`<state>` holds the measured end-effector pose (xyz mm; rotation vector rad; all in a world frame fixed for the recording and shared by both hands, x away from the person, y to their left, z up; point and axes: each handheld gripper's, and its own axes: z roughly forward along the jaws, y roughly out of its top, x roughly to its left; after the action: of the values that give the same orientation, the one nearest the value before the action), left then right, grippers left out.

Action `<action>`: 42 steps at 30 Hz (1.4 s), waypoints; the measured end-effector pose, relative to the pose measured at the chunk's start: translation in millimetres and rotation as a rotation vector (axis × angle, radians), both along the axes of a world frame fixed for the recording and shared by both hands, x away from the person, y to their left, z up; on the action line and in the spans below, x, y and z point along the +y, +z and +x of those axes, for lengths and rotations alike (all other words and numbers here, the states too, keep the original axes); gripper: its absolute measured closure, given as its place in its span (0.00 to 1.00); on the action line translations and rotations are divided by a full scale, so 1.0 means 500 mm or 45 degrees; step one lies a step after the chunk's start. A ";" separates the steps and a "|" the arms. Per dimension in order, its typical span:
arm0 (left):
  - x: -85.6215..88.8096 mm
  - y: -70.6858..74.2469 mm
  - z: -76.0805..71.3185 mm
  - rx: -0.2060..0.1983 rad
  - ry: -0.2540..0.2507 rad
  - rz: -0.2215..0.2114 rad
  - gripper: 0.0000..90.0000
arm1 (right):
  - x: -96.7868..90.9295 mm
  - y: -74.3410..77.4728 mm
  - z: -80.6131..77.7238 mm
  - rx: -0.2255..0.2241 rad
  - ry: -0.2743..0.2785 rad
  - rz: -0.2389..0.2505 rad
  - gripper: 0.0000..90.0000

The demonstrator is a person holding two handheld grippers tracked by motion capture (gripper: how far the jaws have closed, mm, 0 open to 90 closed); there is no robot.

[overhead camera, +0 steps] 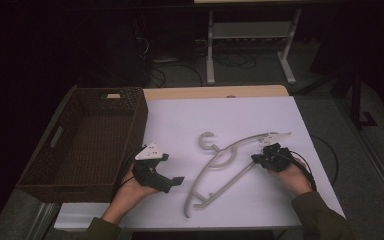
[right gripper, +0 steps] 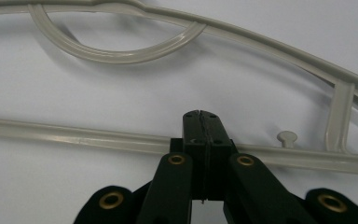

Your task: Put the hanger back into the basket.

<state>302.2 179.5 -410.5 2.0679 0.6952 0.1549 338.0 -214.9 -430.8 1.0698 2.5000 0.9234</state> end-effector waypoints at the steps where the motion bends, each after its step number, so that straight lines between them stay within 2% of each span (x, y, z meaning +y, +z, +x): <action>1: 0.000 0.000 0.000 0.000 0.001 0.000 0.00 | 0.001 0.000 -0.001 0.010 -0.008 -0.003 0.99; 11: -0.010 -0.001 -0.001 0.002 -0.002 0.009 0.00 | 0.003 -0.011 0.000 0.041 -0.013 -0.014 1.00; 16: -0.028 -0.004 0.004 0.008 -0.001 0.007 0.00 | 0.003 -0.012 0.001 0.042 -0.014 -0.010 1.00; 18: -0.040 -0.004 0.010 0.003 -0.013 0.038 0.00 | 0.003 -0.012 0.001 0.042 -0.014 -0.012 1.00; 22: -0.071 -0.008 0.023 0.009 -0.021 0.064 0.00 | 0.003 -0.012 0.002 0.044 -0.014 -0.012 1.00; 27: -0.116 -0.019 0.040 0.037 -0.034 0.105 0.00 | 0.003 -0.012 0.002 0.045 -0.012 -0.010 1.00; 29: -0.133 -0.024 0.044 0.044 -0.035 0.128 0.00 | 0.003 -0.012 0.002 0.045 -0.010 -0.010 1.00; 32: -0.160 -0.033 0.052 0.046 -0.042 0.193 0.00 | 0.002 -0.012 0.003 0.046 -0.007 -0.013 1.00; 33: -0.168 -0.036 0.054 0.050 -0.041 0.193 0.00 | 0.001 -0.012 0.003 0.048 -0.008 -0.010 1.00; 35: -0.177 -0.039 0.057 0.041 -0.058 0.235 0.08 | 0.001 -0.012 0.003 0.049 -0.009 -0.007 1.00; 37: -0.188 -0.045 0.060 0.051 -0.057 0.256 0.09 | 0.001 -0.012 0.003 0.051 -0.010 -0.006 1.00; 42: -0.204 -0.053 0.065 0.050 -0.028 0.257 0.16 | 0.000 -0.012 0.003 0.050 -0.007 -0.007 1.00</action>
<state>334.6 77.6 -436.8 2.2760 0.7050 0.1786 339.6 -214.8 -436.7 1.1031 2.5280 0.9023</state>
